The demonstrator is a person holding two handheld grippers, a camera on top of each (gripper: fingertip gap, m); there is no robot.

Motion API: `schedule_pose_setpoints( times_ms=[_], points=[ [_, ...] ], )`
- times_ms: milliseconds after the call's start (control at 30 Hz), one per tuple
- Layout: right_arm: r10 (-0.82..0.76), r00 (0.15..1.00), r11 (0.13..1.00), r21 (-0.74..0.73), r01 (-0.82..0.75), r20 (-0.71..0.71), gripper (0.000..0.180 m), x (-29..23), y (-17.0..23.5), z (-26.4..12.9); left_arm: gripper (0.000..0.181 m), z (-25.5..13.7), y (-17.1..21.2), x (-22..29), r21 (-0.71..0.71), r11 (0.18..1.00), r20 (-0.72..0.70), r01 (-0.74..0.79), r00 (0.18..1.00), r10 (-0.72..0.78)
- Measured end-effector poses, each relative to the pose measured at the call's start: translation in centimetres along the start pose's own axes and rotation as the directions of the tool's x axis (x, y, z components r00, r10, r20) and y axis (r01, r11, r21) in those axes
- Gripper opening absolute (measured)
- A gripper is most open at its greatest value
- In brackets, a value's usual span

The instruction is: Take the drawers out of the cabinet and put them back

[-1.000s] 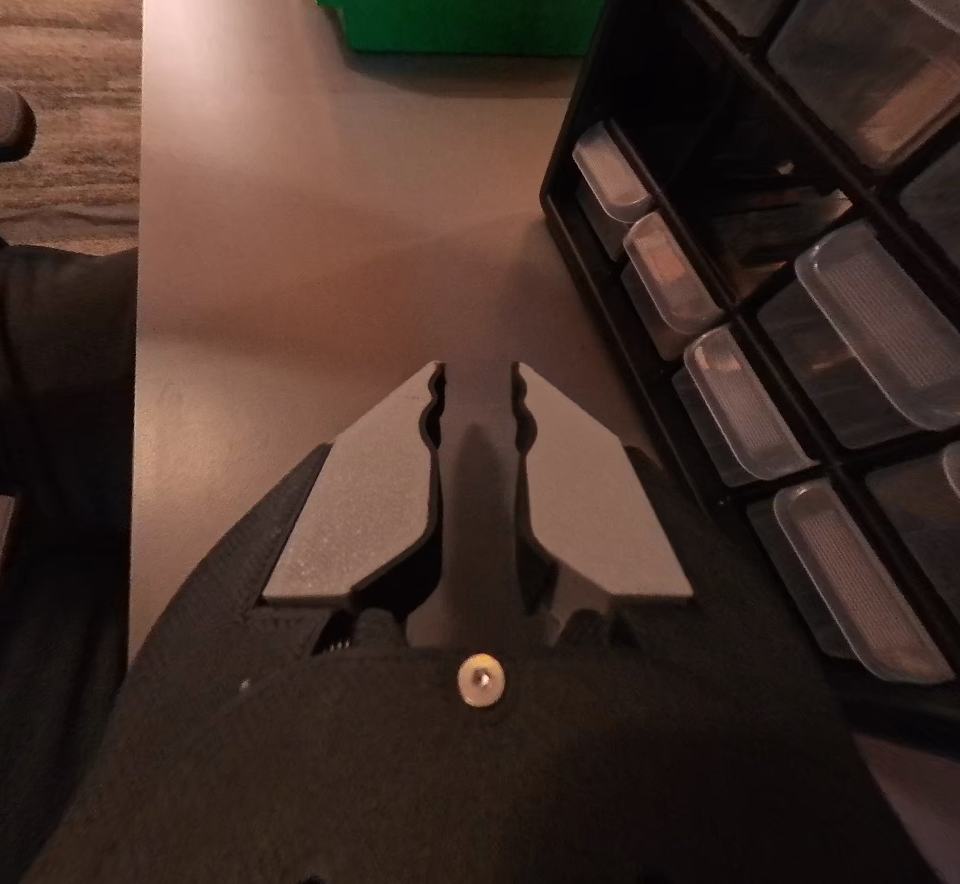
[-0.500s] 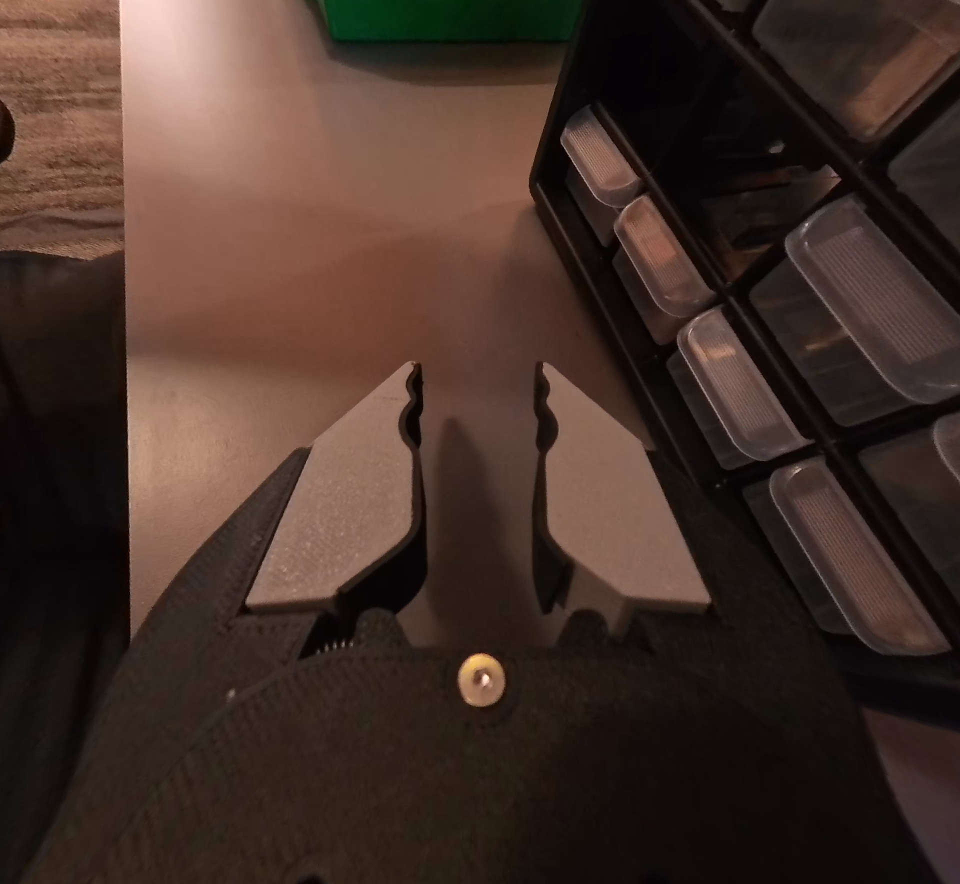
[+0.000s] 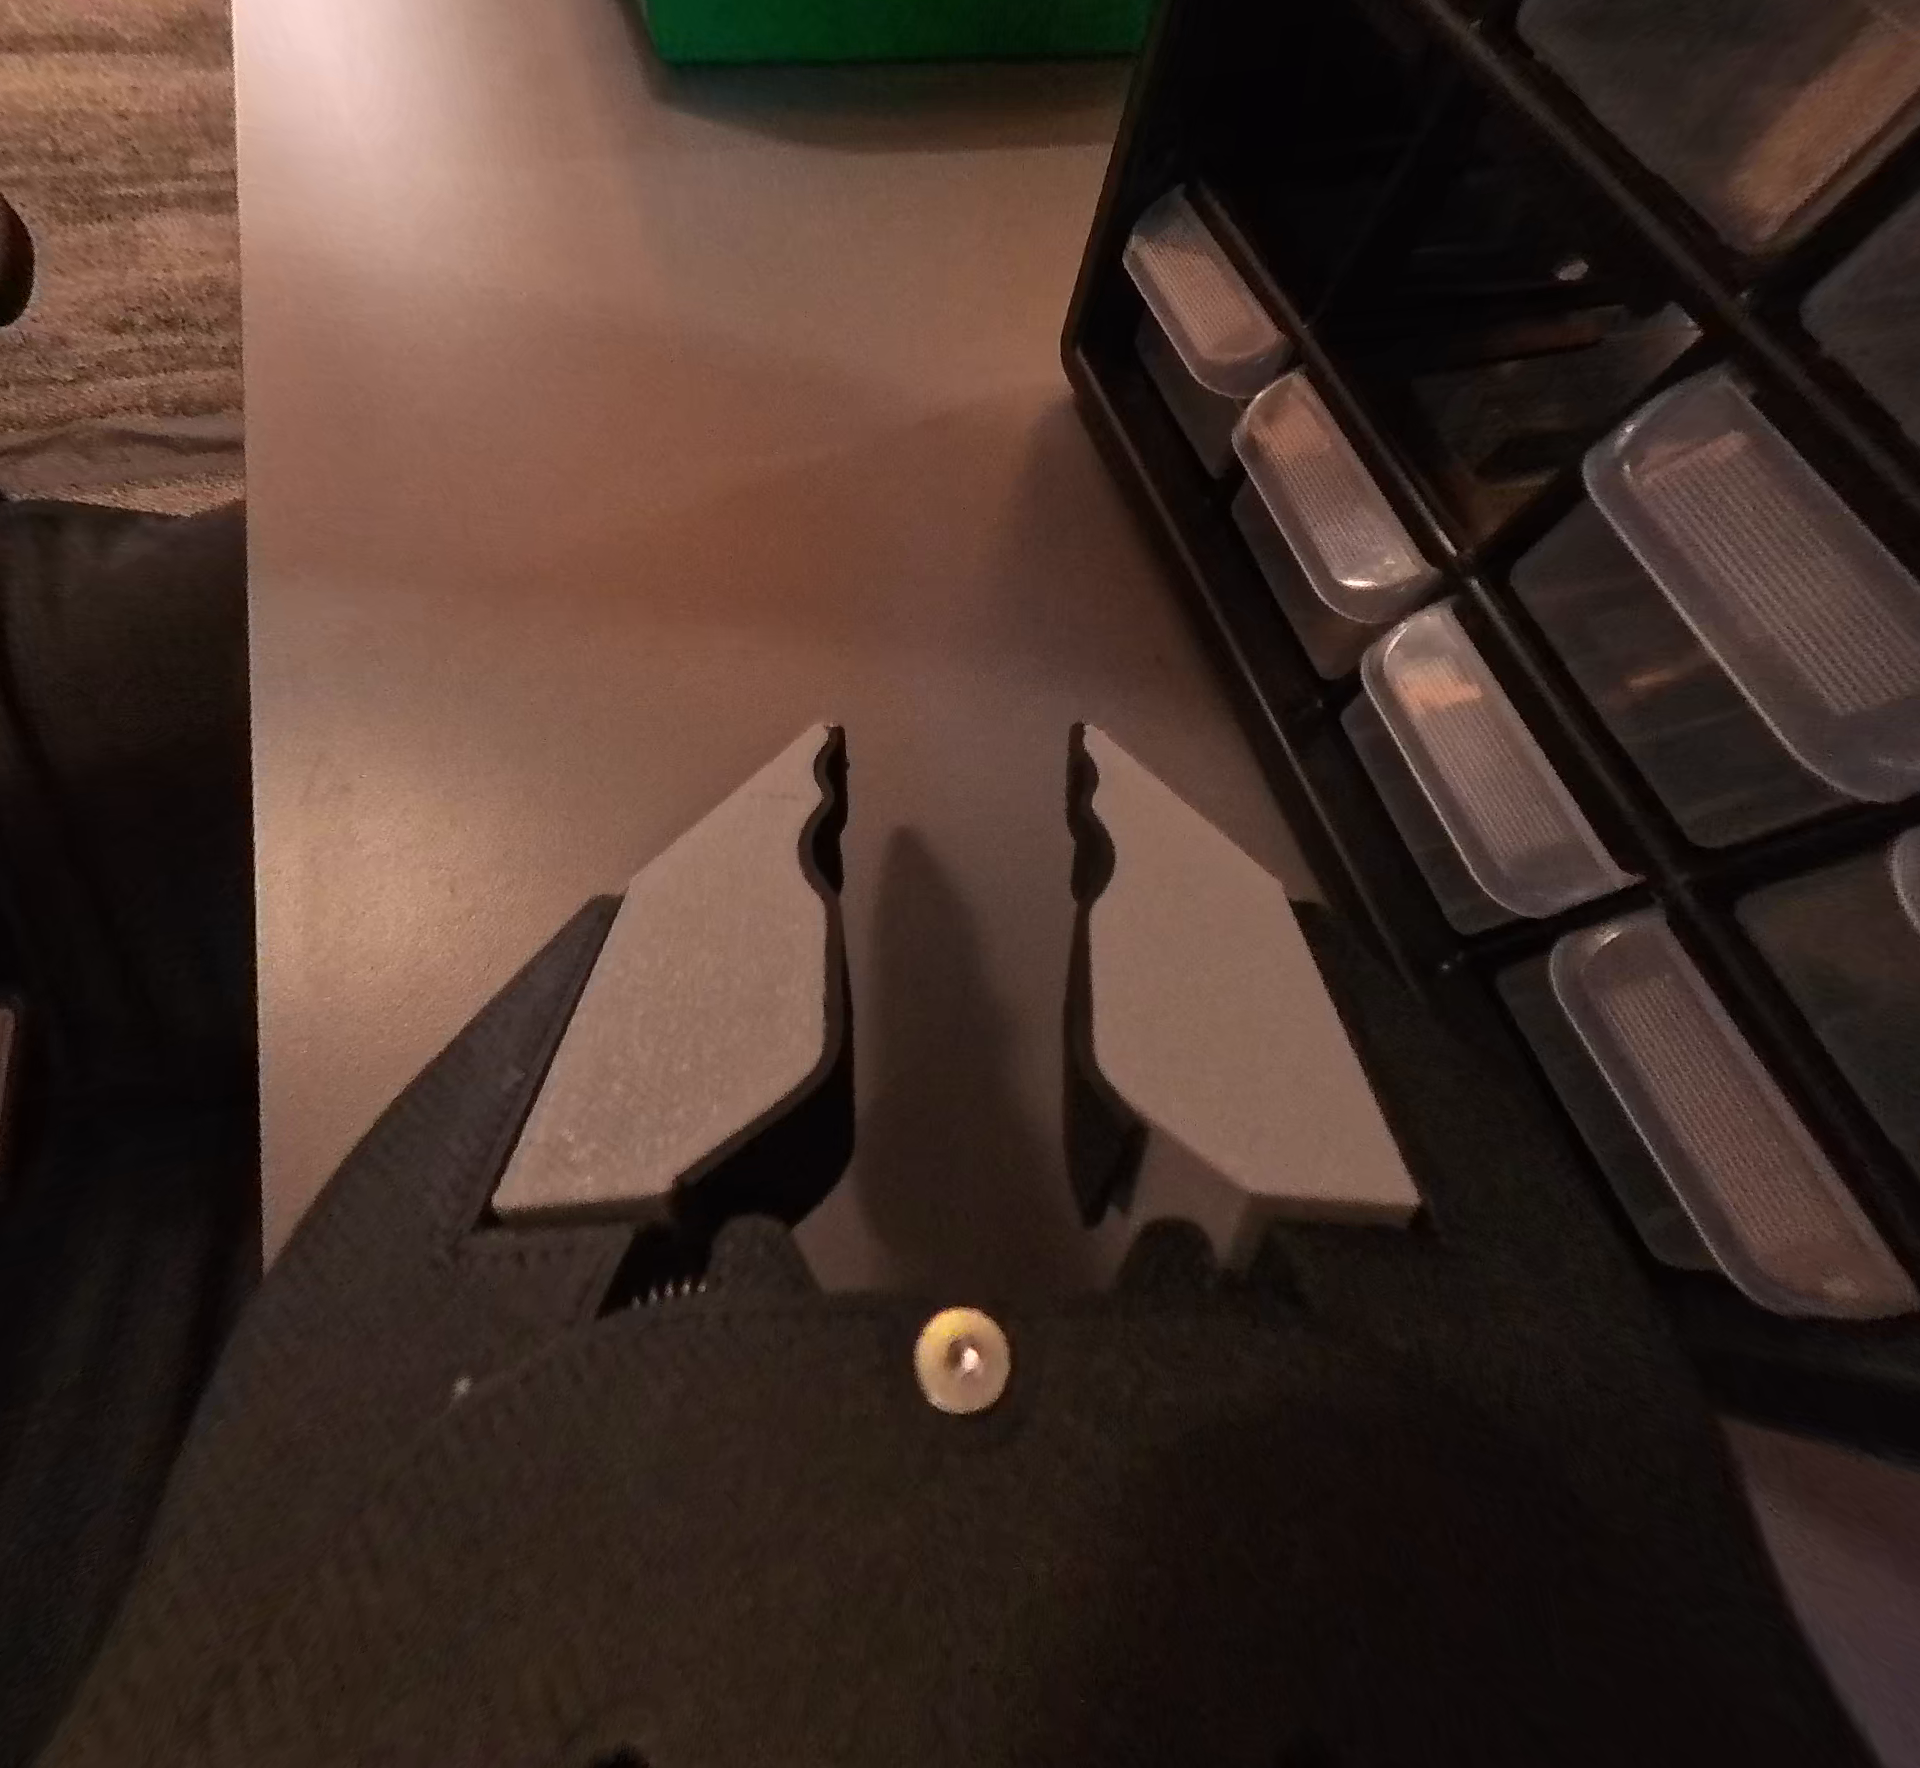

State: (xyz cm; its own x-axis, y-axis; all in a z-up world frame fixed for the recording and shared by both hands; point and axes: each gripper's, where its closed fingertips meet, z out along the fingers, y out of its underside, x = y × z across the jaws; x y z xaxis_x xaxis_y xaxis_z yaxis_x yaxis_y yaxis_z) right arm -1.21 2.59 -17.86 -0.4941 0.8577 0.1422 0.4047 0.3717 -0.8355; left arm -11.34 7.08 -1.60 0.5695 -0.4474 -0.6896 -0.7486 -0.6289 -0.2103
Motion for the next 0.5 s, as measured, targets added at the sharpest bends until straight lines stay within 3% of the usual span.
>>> schedule_pose_setpoints(
  times_ms=[167, 233, 367, 500],
  points=[
    [-0.012, 1.0, 1.0, 0.01, 0.012, -0.009, 0.039, 0.0, -0.1, -0.1, 0.041, -2.2, 1.0, -0.2, 0.185, 0.971, -0.045, 0.149, 0.989, -0.144],
    [-0.016, 1.0, 1.0, 0.003, 0.016, -0.006, 0.038, -0.1, -0.1, 0.0, 0.045, -4.1, 3.2, -1.2, 0.26, 0.932, -0.076, 0.25, 0.968, -0.239],
    [-0.014, 1.0, 1.0, -0.012, 0.014, 0.001, 0.038, -0.2, 0.1, 0.1, 0.046, -5.2, 13.2, -5.3, 0.238, 0.842, -0.028, 0.484, 0.87, -0.492],
    [-0.016, 1.0, 1.0, -0.019, 0.016, 0.004, 0.036, -0.2, 0.2, 0.2, 0.049, -2.8, 23.4, -4.3, 0.093, 0.728, -0.065, 0.679, 0.734, -0.676]
  ],
)
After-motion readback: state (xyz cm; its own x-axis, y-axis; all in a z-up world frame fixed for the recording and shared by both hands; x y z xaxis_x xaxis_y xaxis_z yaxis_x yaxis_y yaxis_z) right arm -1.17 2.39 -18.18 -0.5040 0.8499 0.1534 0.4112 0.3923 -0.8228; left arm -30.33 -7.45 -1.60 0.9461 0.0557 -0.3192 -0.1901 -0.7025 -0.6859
